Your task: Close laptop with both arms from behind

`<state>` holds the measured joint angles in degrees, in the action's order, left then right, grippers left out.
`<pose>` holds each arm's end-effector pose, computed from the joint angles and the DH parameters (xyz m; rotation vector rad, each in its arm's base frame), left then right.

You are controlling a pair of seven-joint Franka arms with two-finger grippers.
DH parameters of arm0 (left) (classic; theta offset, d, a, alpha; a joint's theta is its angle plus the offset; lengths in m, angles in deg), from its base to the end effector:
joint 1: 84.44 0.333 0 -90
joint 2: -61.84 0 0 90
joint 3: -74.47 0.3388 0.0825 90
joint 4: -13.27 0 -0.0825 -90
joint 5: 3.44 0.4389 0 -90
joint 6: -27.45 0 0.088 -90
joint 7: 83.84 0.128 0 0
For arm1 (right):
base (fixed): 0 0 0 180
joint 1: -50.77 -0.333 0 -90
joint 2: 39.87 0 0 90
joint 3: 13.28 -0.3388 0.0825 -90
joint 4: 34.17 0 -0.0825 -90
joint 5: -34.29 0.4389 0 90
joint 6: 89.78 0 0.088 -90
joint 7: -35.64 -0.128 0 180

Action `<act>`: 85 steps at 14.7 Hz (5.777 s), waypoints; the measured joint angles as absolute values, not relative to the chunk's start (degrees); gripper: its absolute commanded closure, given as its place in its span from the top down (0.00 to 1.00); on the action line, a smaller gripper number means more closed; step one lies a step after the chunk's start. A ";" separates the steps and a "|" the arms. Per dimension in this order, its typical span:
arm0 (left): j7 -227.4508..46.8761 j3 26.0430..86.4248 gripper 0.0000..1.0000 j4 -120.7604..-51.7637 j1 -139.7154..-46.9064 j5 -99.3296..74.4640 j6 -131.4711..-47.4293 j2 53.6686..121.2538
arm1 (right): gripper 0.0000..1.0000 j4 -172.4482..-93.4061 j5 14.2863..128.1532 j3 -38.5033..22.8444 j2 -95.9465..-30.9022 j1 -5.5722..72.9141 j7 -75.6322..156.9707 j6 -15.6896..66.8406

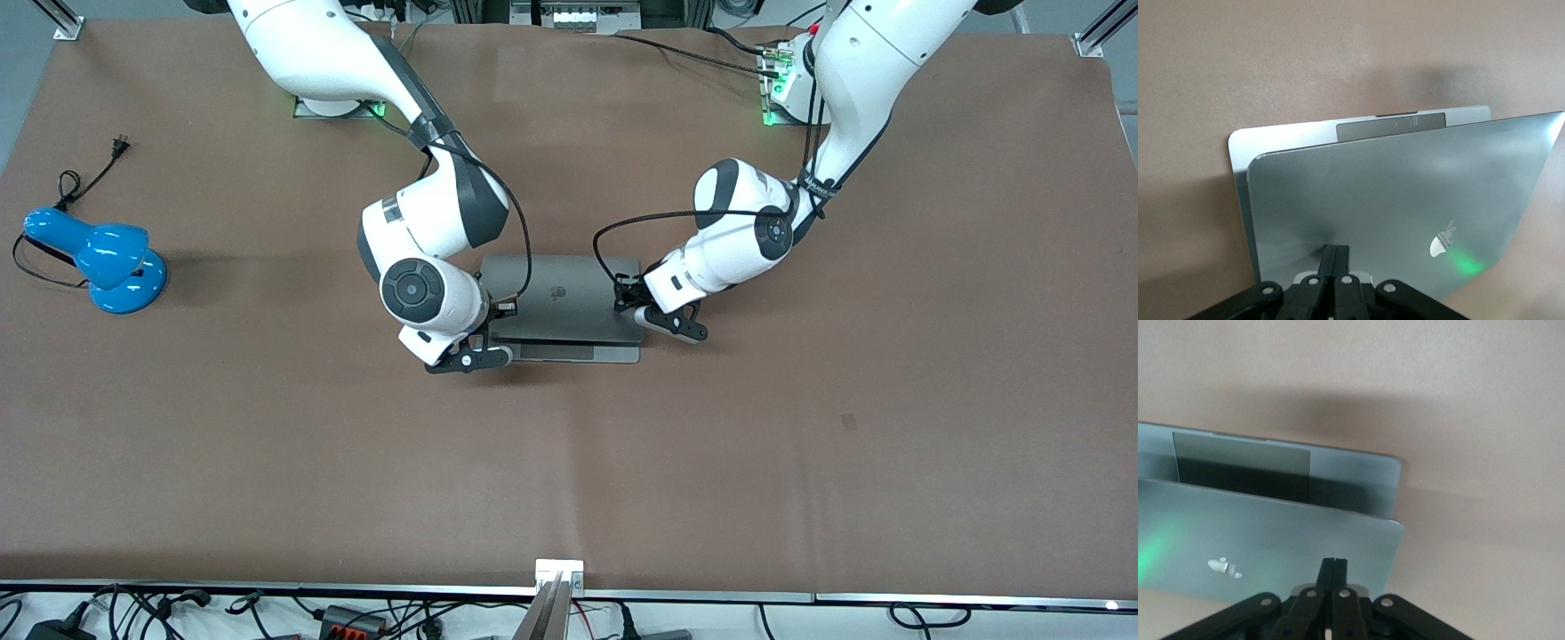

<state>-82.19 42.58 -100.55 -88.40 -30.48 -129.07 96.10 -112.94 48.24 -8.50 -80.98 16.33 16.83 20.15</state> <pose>0.5617 -0.3809 0.1749 2.5883 -0.1540 0.0179 0.6546 0.4107 0.2482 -3.0383 -0.1556 0.3398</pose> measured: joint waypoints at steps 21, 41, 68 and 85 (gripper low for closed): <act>-77.66 44.59 0.01 -95.49 -89.10 -30.48 -134.41 104.57 | 0.00 -112.64 48.11 -8.83 -89.19 15.31 16.90 30.55; -77.57 44.85 0.01 -93.09 -80.43 -30.47 -101.13 87.81 | 1.00 -109.42 48.18 -6.33 -85.58 15.60 16.61 25.34; -83.26 49.61 1.00 -58.03 -74.35 2.60 -44.95 80.76 | 1.00 -108.84 43.79 1.36 -59.78 38.62 28.98 9.60; -86.63 72.22 1.00 -84.34 -88.09 -4.30 -61.50 57.91 | 1.00 -126.58 35.54 -8.48 -45.16 50.65 37.29 8.20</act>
